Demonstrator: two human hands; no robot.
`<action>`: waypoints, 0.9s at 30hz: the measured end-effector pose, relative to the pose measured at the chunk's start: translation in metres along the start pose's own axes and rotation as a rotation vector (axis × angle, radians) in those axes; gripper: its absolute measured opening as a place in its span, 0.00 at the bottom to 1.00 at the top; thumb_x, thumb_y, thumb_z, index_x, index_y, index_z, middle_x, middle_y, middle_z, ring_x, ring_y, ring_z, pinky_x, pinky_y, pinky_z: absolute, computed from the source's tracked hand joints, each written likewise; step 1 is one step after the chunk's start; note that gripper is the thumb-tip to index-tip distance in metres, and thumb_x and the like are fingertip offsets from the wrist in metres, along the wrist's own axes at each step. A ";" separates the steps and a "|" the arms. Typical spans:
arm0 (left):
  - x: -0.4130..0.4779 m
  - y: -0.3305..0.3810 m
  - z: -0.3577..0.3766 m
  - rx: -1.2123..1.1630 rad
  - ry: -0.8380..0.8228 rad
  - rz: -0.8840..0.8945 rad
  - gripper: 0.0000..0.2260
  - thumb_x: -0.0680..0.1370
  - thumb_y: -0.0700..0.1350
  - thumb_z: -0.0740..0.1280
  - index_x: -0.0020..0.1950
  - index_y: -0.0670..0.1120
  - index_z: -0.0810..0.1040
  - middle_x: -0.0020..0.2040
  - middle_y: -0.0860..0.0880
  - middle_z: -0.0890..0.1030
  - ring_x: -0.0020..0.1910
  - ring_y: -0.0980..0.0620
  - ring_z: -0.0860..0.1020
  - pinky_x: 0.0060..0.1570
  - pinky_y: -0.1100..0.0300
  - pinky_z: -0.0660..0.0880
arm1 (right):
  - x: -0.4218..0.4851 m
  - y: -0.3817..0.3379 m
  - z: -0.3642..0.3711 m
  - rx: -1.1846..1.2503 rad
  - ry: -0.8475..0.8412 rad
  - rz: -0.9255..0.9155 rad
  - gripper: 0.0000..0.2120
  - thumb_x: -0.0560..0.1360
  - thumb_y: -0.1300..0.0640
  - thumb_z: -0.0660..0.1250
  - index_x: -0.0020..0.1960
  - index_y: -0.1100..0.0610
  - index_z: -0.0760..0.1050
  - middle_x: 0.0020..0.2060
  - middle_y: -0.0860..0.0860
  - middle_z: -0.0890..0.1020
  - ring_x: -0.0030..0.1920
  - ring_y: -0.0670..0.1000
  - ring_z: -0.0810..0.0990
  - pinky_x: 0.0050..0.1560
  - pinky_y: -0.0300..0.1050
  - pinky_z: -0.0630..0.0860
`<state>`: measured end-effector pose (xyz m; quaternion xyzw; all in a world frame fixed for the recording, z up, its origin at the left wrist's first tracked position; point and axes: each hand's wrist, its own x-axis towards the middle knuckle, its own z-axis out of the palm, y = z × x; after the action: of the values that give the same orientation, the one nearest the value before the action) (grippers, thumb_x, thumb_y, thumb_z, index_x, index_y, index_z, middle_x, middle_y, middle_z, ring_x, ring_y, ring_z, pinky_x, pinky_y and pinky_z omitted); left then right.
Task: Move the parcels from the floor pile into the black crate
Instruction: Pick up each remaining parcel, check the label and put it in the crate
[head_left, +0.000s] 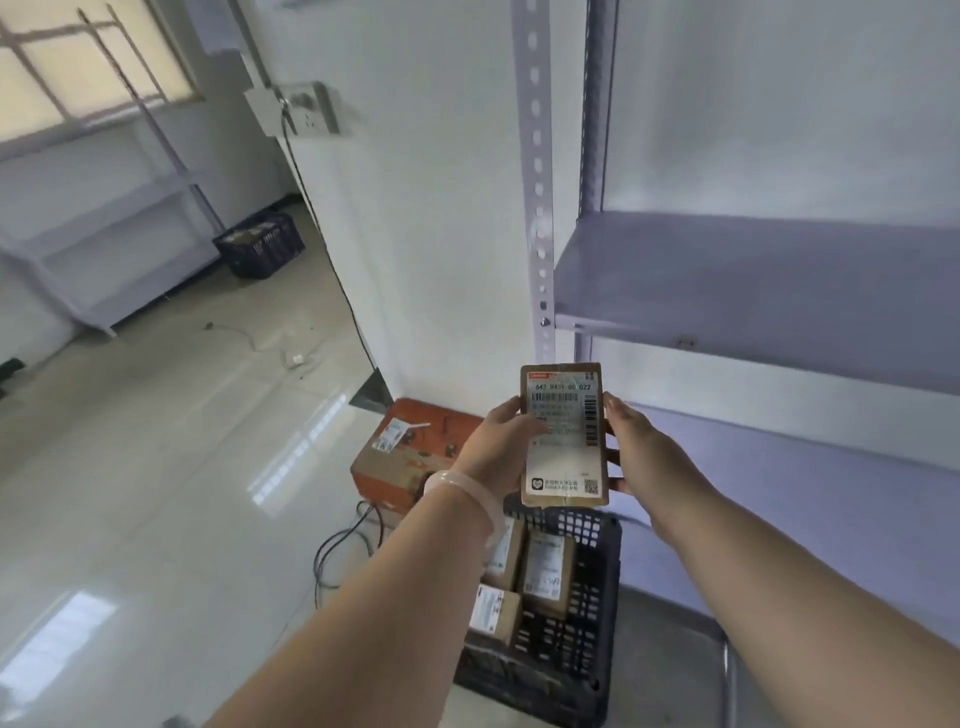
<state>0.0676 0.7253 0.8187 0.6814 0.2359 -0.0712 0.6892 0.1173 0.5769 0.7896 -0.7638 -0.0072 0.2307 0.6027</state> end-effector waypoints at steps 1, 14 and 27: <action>0.009 -0.009 -0.001 -0.002 -0.022 -0.023 0.12 0.76 0.42 0.61 0.44 0.60 0.76 0.37 0.55 0.85 0.33 0.59 0.83 0.34 0.58 0.81 | 0.004 0.010 0.001 -0.008 -0.006 0.033 0.31 0.72 0.30 0.46 0.71 0.39 0.64 0.69 0.46 0.71 0.68 0.53 0.69 0.68 0.58 0.65; 0.100 -0.192 -0.054 0.055 -0.398 -0.450 0.14 0.76 0.40 0.62 0.53 0.59 0.75 0.50 0.52 0.84 0.48 0.53 0.84 0.49 0.53 0.81 | 0.033 0.171 0.112 0.015 0.251 0.545 0.22 0.80 0.42 0.51 0.70 0.50 0.64 0.52 0.49 0.81 0.45 0.49 0.82 0.36 0.43 0.76; 0.237 -0.342 -0.045 0.089 -0.292 -0.493 0.19 0.76 0.43 0.63 0.66 0.51 0.70 0.67 0.48 0.70 0.59 0.49 0.77 0.54 0.55 0.77 | 0.151 0.305 0.141 0.129 0.237 0.651 0.21 0.81 0.46 0.51 0.74 0.43 0.59 0.67 0.49 0.73 0.42 0.38 0.72 0.35 0.33 0.67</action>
<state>0.1223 0.8011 0.4108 0.6156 0.2895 -0.3442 0.6471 0.1200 0.6663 0.4318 -0.7078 0.3214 0.3207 0.5411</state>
